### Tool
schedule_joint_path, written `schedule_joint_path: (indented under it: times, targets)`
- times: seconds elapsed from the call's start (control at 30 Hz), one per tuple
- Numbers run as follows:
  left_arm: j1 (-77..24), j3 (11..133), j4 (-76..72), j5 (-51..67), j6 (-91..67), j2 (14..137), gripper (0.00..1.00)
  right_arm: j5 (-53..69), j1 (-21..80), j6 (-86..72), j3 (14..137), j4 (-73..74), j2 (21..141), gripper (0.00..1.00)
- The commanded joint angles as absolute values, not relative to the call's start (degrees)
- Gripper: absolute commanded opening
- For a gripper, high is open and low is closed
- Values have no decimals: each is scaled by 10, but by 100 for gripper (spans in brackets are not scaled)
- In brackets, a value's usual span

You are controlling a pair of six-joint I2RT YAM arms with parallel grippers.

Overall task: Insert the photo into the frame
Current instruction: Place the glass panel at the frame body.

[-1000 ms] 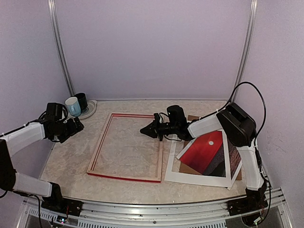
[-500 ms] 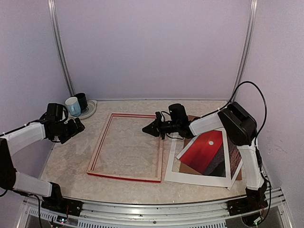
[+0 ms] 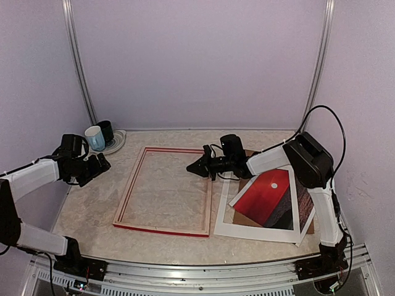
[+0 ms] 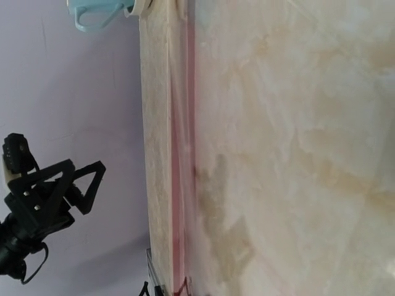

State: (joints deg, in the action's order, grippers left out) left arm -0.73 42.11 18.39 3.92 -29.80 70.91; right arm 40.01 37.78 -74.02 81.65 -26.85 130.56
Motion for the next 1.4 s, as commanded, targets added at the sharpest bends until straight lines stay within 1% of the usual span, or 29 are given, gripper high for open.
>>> schedule_joint_path:
  times: [0.0, 1.37]
  targets:
    - [-5, 413, 171, 44, -296, 713, 99, 408, 365, -726, 826, -267, 1310, 0]
    - [-4, 414, 168, 50, -295, 721, 99, 441, 353, -706, 841, -264, 1326, 0]
